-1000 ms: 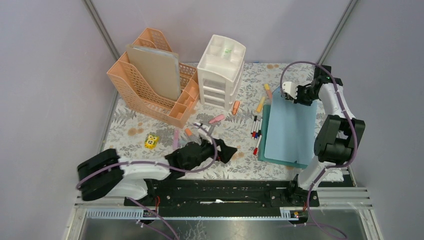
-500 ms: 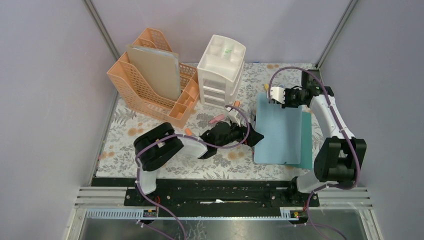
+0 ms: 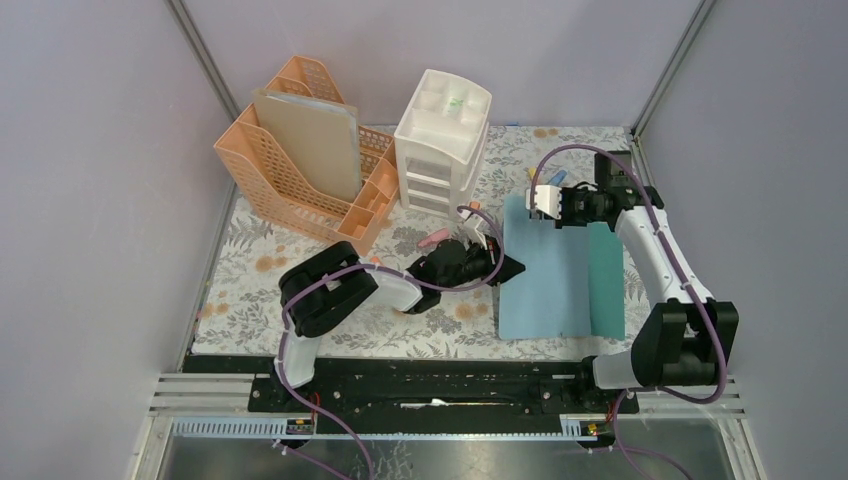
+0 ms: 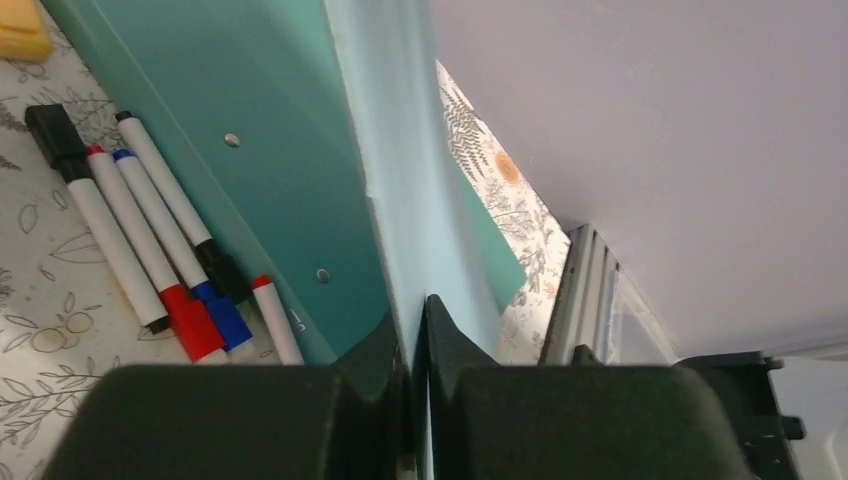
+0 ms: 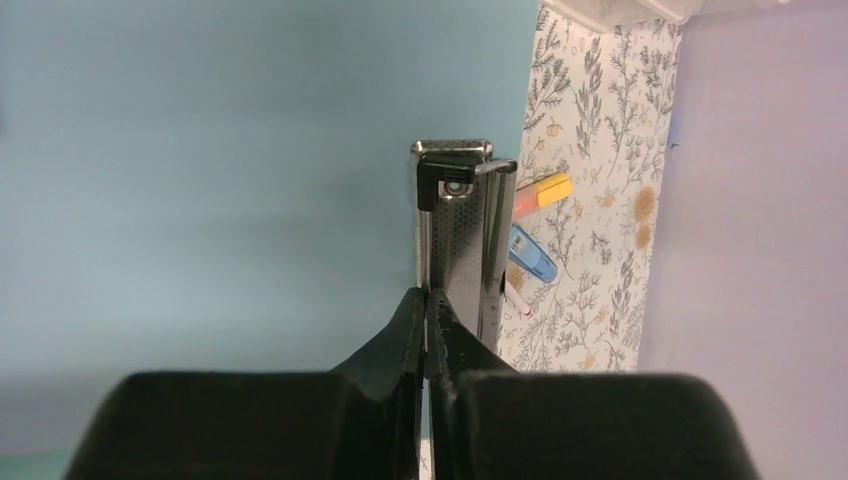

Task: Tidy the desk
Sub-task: Pick up the folder from the center of the board.

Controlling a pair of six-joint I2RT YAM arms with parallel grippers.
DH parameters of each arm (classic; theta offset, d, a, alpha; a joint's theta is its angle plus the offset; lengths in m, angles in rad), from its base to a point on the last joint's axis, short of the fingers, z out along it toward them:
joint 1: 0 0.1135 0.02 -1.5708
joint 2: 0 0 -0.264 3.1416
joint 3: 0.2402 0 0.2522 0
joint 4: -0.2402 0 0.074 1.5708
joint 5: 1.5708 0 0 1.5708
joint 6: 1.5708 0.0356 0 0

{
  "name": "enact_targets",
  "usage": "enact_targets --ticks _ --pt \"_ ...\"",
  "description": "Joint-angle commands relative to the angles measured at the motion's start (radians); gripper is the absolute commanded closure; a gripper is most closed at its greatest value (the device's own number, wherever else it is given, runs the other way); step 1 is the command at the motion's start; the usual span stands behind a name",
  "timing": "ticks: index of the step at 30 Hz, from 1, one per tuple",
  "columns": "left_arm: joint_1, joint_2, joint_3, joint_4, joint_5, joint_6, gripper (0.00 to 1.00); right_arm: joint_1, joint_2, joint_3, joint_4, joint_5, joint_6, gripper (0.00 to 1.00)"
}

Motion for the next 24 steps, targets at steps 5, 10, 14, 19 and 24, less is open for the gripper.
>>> enact_targets --ticks 5,10,14,19,24 --pt "0.0 -0.12 -0.083 0.095 0.033 -0.039 1.0 0.021 -0.129 -0.009 0.02 -0.115 0.138 0.98" --pt "-0.001 -0.295 -0.235 0.093 -0.039 -0.033 1.0 0.022 -0.193 0.049 -0.124 -0.239 0.277 0.23" --pt "-0.001 -0.466 -0.365 0.041 -0.094 -0.008 1.0 0.022 -0.262 0.065 -0.202 -0.344 0.393 0.04" --pt "-0.006 -0.731 -0.471 -0.137 -0.185 0.09 1.0 0.021 -0.332 0.08 -0.218 -0.442 0.657 0.0" --pt "-0.004 -1.044 -0.511 -0.398 -0.287 0.216 1.0 0.021 -0.369 0.08 -0.213 -0.464 0.812 0.0"
